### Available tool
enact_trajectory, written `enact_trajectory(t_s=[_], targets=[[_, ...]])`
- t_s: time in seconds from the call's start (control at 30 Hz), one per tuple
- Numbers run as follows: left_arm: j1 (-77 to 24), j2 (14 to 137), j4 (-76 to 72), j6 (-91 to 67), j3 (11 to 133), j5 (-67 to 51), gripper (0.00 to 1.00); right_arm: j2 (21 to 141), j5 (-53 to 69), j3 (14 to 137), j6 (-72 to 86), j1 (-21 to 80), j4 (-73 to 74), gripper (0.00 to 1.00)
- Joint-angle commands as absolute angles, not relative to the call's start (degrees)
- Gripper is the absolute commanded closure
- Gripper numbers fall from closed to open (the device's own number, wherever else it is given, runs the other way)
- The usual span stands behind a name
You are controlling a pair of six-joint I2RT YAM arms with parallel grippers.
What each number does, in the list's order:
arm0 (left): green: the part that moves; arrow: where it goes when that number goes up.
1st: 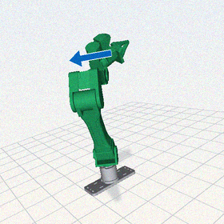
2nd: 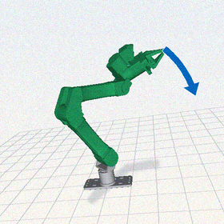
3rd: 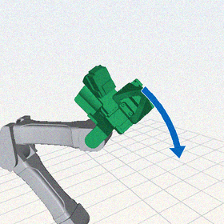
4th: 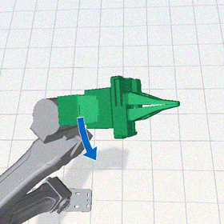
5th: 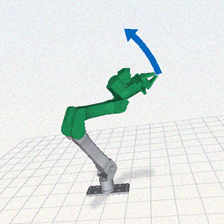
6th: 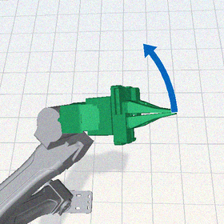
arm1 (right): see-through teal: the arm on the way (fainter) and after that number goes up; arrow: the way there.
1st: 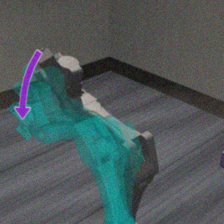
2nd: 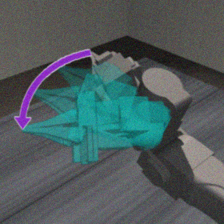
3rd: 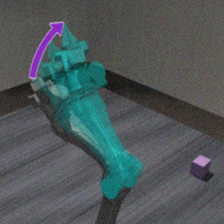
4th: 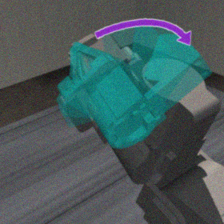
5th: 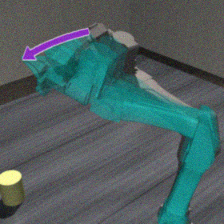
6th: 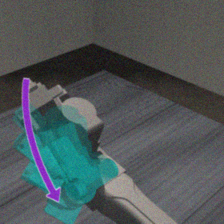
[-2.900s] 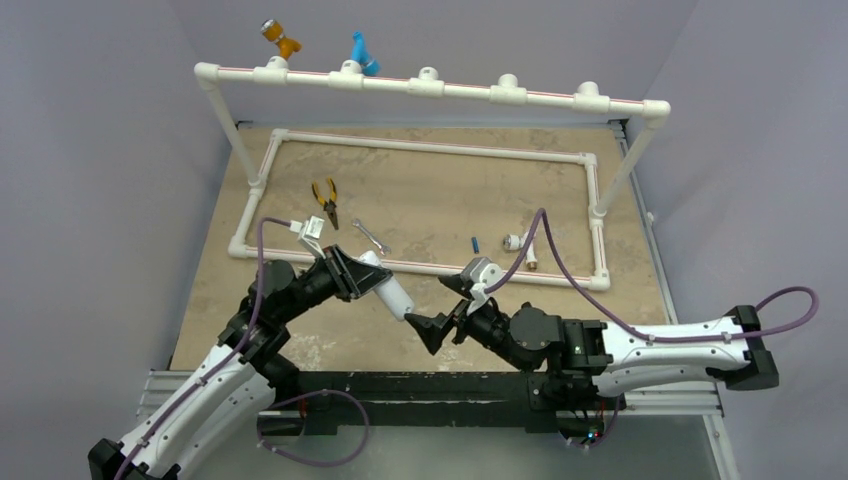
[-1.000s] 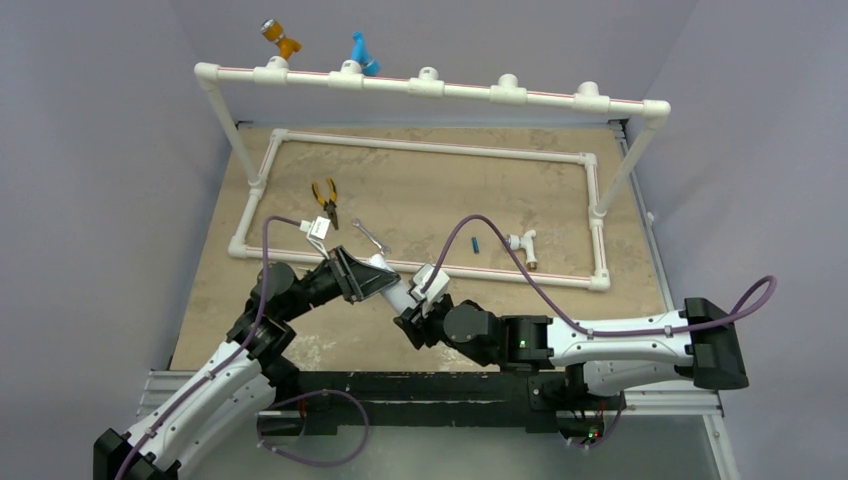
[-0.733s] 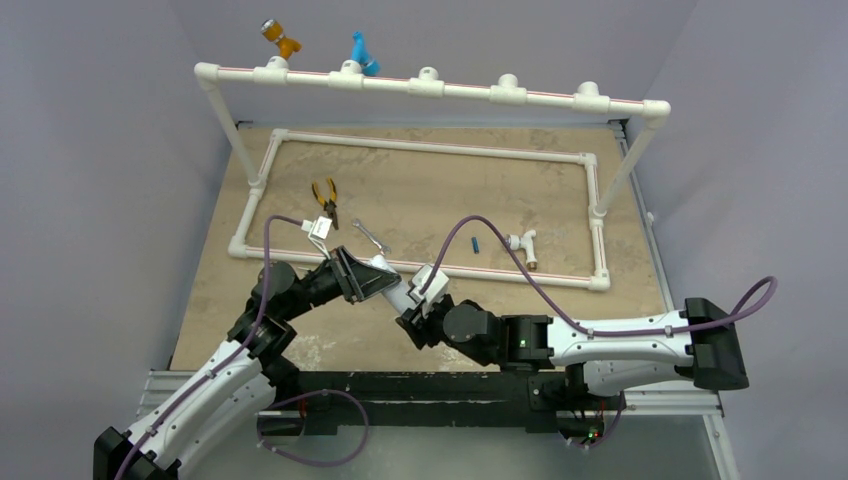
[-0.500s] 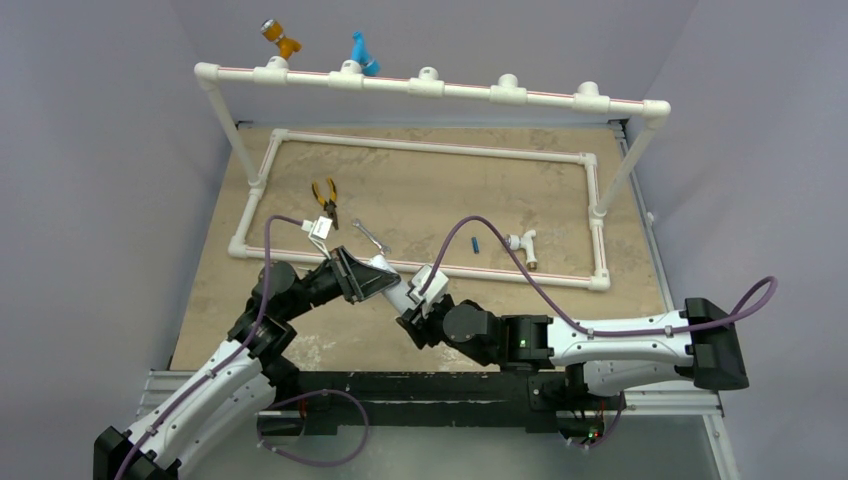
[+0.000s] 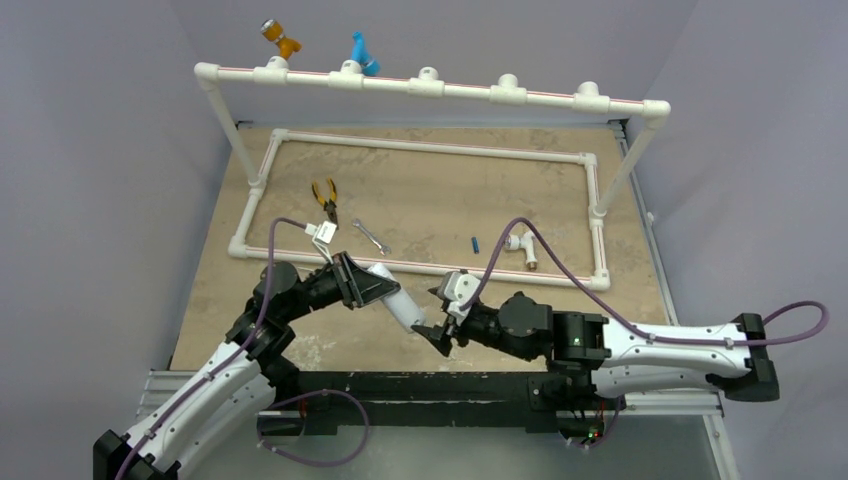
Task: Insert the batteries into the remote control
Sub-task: Adjust the remote control, then remove the battery cover from the remote control.
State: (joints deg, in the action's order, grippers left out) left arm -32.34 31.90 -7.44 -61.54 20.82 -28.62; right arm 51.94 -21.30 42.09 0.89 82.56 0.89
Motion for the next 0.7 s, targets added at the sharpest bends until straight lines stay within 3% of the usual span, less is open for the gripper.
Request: enact_trajectory(t_s=[0.0, 0.33, 0.47, 0.67], targets=[[-32.5, 32.6, -9.9, -59.1, 23.7, -34.0, 1.00, 46.9, -11.1, 42.9, -13.0, 82.5, 8.6, 0.35], [-32.6, 30.6, -4.1, -57.2, 24.2, -33.4, 1.00, 42.0, -8.8, 42.9, -22.3, 82.5, 14.4, 0.50], [-32.6, 31.2, -3.5, -57.5, 24.2, -33.5, 1.00, 45.1, -8.2, 44.3, -25.9, 82.4, 16.0, 0.53], [-32.6, 31.9, -4.9, -59.1, 23.6, -33.0, 1.00, 48.9, -6.1, 43.9, -27.7, 82.4, 11.1, 0.66]])
